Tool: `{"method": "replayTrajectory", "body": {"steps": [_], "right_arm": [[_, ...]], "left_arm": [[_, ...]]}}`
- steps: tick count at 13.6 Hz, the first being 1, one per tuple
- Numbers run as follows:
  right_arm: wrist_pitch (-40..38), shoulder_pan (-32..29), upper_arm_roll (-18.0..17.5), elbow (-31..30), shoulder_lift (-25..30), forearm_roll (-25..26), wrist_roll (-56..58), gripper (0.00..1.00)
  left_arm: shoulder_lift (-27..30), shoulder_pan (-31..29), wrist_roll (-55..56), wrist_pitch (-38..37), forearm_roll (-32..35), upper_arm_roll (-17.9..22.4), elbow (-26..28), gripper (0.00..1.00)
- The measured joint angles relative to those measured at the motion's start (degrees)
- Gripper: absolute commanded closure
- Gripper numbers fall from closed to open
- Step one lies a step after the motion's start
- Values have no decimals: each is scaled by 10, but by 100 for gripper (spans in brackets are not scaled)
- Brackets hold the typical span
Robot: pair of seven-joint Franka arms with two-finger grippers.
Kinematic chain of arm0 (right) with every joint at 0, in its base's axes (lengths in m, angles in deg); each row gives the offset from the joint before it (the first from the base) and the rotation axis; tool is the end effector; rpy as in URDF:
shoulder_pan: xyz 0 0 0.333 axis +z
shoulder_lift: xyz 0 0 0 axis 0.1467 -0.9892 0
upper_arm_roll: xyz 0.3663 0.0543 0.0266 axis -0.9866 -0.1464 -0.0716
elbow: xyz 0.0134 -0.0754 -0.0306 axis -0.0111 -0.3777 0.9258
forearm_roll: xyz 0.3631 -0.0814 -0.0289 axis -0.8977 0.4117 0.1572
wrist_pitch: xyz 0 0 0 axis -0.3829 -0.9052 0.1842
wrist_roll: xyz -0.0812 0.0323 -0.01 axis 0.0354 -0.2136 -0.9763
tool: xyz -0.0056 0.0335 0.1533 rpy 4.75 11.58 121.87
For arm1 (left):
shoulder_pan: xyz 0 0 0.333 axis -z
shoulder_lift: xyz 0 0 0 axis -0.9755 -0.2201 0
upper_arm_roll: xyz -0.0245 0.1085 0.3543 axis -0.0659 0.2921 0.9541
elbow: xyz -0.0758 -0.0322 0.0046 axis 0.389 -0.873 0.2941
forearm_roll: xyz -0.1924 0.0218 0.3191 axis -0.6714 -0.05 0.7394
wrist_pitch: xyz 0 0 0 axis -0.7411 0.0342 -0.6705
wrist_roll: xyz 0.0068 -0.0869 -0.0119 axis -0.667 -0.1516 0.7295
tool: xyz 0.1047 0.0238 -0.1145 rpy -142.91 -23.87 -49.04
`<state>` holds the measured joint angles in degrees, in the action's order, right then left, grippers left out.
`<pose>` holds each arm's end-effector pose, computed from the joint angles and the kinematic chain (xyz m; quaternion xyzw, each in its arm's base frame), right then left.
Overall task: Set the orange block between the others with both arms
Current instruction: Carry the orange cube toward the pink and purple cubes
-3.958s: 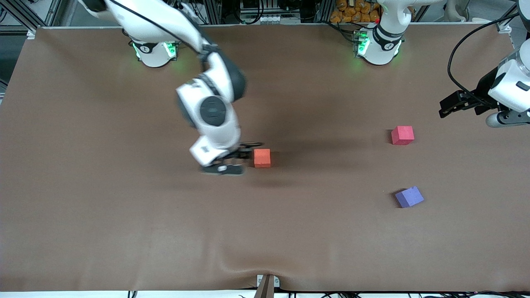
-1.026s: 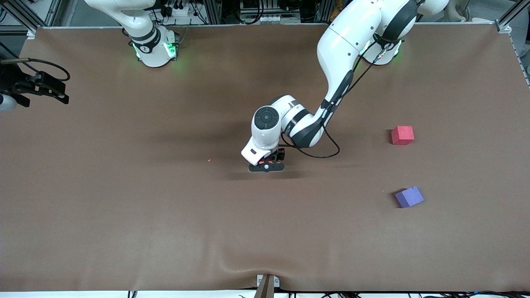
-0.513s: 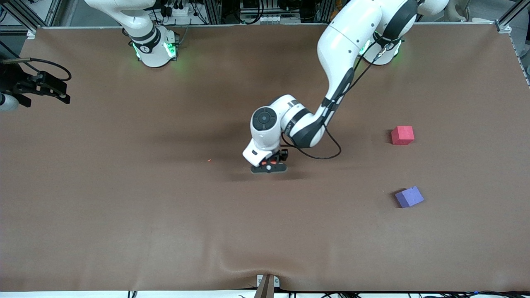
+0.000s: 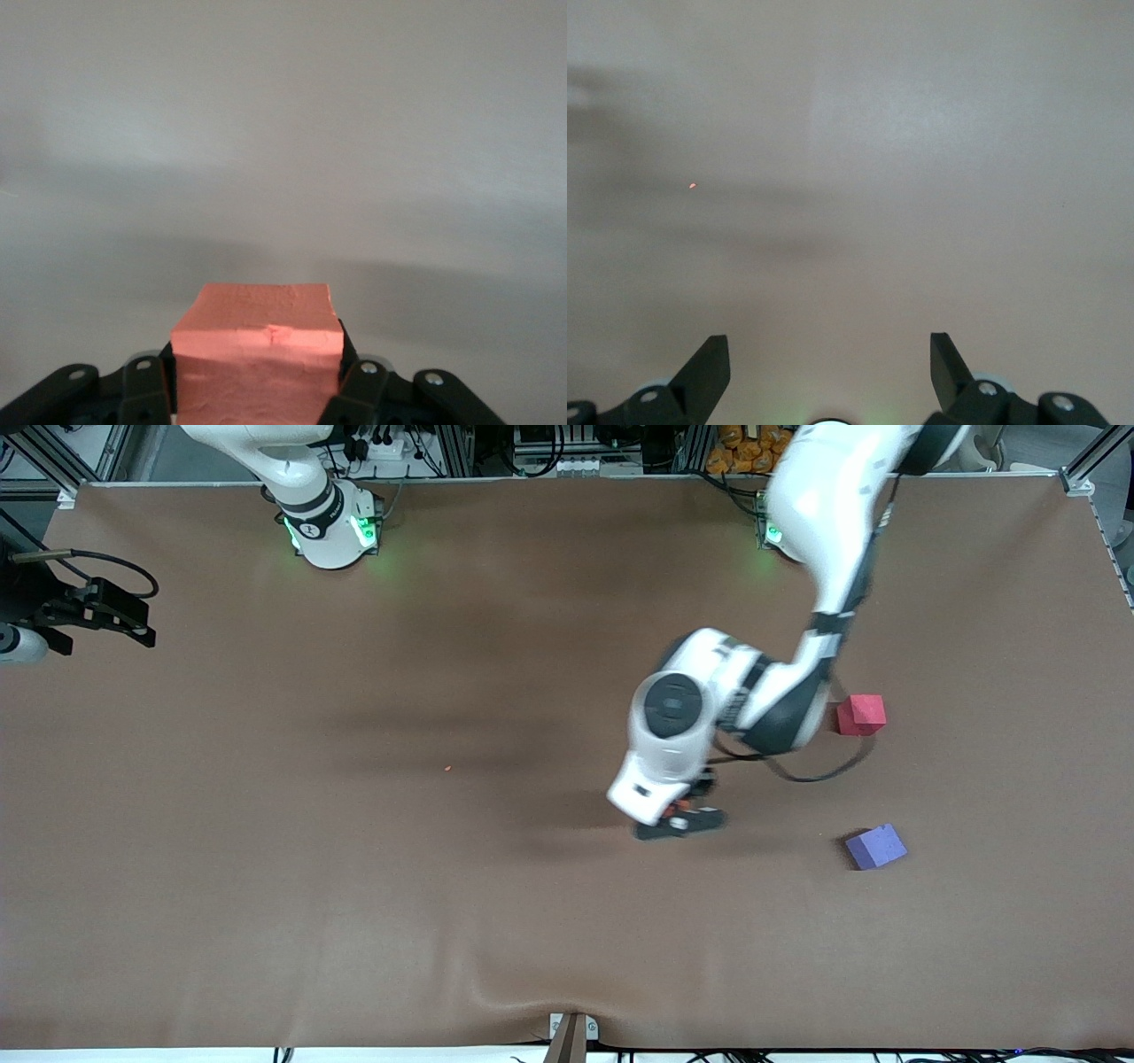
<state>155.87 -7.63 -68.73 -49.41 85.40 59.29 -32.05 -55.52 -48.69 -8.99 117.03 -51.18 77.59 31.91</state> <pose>0.5194 0.0112 0.6526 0.9983 0.0487 -0.0322 0.0027 0.6547 -0.3577 0.3516 -0.9971 -0.0513 -0.0200 0.0522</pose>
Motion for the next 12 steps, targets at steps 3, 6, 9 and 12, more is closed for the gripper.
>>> {"method": "replayTrajectory", "body": {"steps": [3, 6, 9, 12], "right_arm": [[-1, 0, 1, 0, -1, 0, 0, 0], [-2, 0, 1, -1, -1, 0, 0, 0], [-3, 0, 1, -1, -2, 0, 0, 0], [-3, 0, 1, -1, -2, 0, 0, 0]], "left_arm": [[64, -66, -96, -13, 0, -1, 61, 100], [122, -127, -188, -4, 0, -1, 151, 100], [161, -187, -261, 78, 0, -2, 259, 100], [172, -244, -323, 176, 1, -2, 348, 100]]}}
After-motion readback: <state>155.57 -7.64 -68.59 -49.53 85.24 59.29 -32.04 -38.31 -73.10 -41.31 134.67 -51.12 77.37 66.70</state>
